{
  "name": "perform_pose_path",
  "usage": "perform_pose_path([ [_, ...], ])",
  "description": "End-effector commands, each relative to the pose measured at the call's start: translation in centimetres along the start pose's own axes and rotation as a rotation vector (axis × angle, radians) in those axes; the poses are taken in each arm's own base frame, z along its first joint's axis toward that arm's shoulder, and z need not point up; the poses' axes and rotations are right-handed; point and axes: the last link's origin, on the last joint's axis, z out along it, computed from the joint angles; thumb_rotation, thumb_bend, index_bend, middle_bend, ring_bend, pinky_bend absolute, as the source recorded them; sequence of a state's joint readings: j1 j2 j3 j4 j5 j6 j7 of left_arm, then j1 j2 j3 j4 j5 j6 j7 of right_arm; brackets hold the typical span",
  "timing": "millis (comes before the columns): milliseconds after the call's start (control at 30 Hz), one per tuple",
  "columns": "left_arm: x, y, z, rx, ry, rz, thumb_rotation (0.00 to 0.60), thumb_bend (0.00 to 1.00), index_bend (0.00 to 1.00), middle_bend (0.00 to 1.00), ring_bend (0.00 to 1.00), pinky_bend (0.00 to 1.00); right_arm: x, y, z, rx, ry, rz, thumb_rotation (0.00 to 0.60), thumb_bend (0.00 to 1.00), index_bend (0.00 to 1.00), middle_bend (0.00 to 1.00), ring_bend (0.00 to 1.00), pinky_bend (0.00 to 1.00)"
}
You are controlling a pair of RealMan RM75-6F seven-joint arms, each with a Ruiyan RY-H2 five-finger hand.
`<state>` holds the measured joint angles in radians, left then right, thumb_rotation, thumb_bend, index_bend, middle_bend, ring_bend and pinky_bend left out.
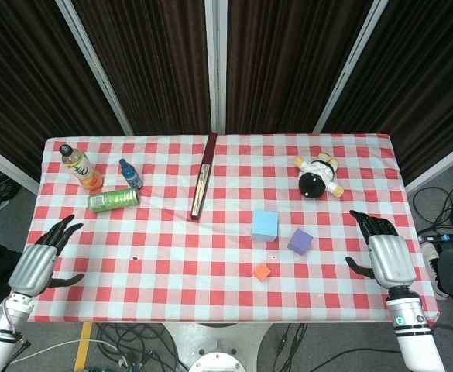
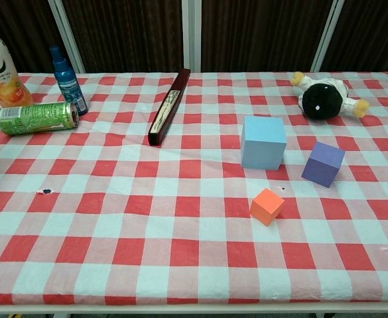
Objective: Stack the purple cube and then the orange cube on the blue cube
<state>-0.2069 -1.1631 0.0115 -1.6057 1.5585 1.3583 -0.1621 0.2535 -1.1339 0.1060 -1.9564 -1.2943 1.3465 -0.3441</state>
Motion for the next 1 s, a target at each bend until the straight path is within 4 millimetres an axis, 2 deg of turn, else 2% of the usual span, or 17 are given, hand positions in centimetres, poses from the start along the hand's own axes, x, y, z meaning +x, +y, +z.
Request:
perform_pose_path([
  [33,0.0,0.0,0.0,0.0,0.002,-0.001,0.6,0.0,0.16,0.11,0.1,0.25,0.0,0.0,0.1,0.002,0.0,0.0,0.6,0.13,0.12,0.16,0.17,0.17],
  [233,0.0,0.1,0.0,-0.001,0.004,-0.005,0.6,0.0,0.16,0.11,0.1,0.25,0.3,-0.1,0.1,-0.005,0.01,-0.015,0.6,0.13,0.12,0.17,0.17,0.18],
  [300,0.1,0.1,0.1,-0.003,0.006,-0.004,0.6,0.0,0.16,0.11,0.1,0.25,0.5,-0.1,0.1,-0.024,0.019,-0.032,0.6,0.13,0.12,0.21,0.21,0.23],
  [433,0.2,0.0,0.2,-0.005,0.008,-0.012,0.6,0.0,0.16,0.11,0.1,0.25,0.0,-0.1,0.2,-0.071,0.013,-0.047,0.6,0.13,0.21,0.39,0.37,0.43],
  [533,0.3,-0.1,0.0,-0.001,0.007,-0.019,0.6,0.0,0.16,0.11,0.1,0.25,-0.7,-0.2,0.3,-0.108,-0.012,-0.043,0.6,0.12,0.33,0.62,0.58,0.58],
  [600,0.2,-0.4,-0.2,0.002,0.006,-0.022,0.6,0.0,0.16,0.11,0.1,0.25,-1.3,-0.5,0.6,-0.129,-0.047,-0.045,0.6,0.07,0.37,0.76,0.71,0.69],
  [733,0.0,-0.8,-0.3,0.009,0.002,-0.031,0.6,0.0,0.16,0.11,0.1,0.25,-2.1,-1.3,1.4,-0.152,-0.068,-0.064,0.6,0.0,0.39,0.86,0.8,0.73],
  [1000,0.2,-1.2,-0.4,0.003,0.002,-0.032,0.6,0.0,0.16,0.11,0.1,0.25,-4.1,-3.1,4.5,-0.25,-0.156,-0.056,0.6,0.0,0.44,0.95,0.87,0.8],
])
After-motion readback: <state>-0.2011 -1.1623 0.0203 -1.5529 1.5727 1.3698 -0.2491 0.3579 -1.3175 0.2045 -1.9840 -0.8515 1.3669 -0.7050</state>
